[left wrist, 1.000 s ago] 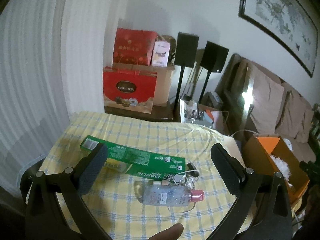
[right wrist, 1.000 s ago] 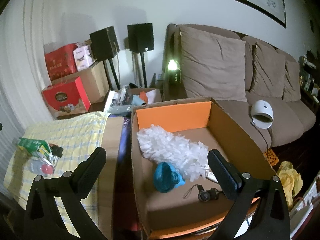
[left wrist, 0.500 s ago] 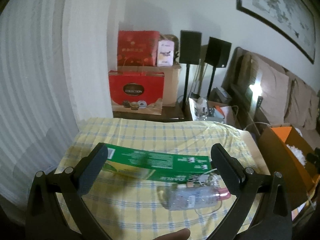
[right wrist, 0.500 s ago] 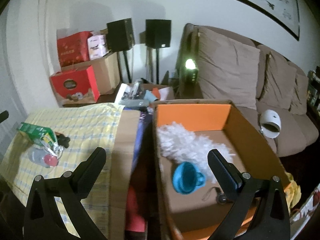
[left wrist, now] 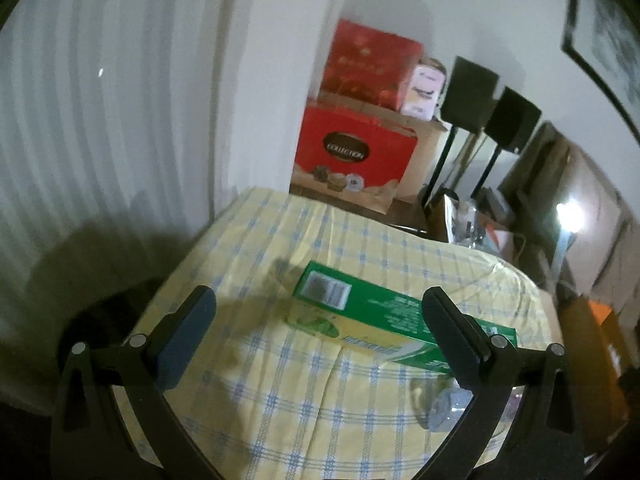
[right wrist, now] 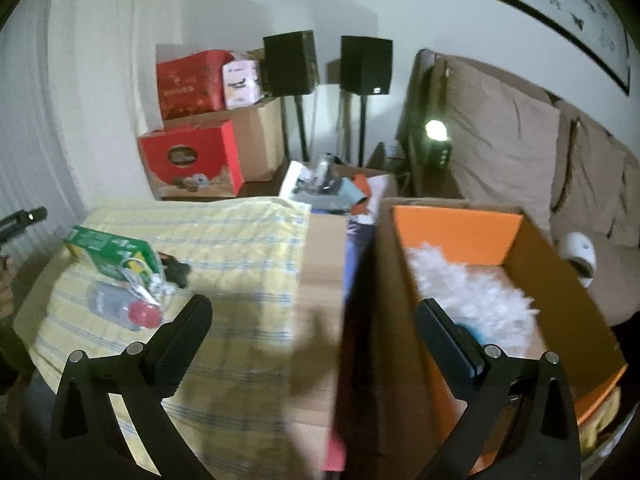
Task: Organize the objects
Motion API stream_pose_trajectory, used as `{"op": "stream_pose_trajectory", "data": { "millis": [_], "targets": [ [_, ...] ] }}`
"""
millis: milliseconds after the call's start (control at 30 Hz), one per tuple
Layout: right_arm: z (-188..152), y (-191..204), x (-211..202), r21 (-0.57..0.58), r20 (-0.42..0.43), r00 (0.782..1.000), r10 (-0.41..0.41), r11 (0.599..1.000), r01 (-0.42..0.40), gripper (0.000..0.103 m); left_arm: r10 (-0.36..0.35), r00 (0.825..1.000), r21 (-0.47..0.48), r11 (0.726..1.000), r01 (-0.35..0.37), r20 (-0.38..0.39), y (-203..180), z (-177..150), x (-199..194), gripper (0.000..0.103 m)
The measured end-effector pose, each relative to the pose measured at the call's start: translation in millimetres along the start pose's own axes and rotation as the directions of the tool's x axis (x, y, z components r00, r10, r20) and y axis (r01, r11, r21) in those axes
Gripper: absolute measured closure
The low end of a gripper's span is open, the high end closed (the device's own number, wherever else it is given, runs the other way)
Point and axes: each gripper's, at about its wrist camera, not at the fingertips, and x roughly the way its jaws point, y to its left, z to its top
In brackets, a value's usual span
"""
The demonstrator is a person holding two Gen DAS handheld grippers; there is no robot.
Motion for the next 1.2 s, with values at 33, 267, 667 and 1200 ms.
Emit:
{"op": "stream_pose_trajectory", "data": {
  "millis": [33, 267, 667, 1200],
  "targets": [
    [0, 5, 5, 0.01, -0.01, 1.0, 0.014, 1.0, -0.014, 0.001, -0.005, 1.0, -0.009, 1.0, 0.005, -0.011, 4, 0, 2, 0.0],
    [-3, 58, 35, 0.083, -0.045, 0.98, 0.192, 0.979, -0.188, 0.001, -0.098, 0.993, 0.043, 0.994, 0.101, -0.064, -10, -12, 7, 0.0],
    [-19, 111, 72, 0.085, -0.142, 0.942, 0.303, 0.952, -0.294, 0.006, -0.212, 0.948, 0.285, 0.918, 0.277, -0.239, -96, -82, 35, 0.016],
    [-30, 132, 96, 0.081, -0.185, 0.922, 0.339, 0.941, -0.33, 0.054, -0.36, 0.869, 0.203, 0.874, 0.441, -0.339, -100, -94, 38, 0.05]
  ]
}}
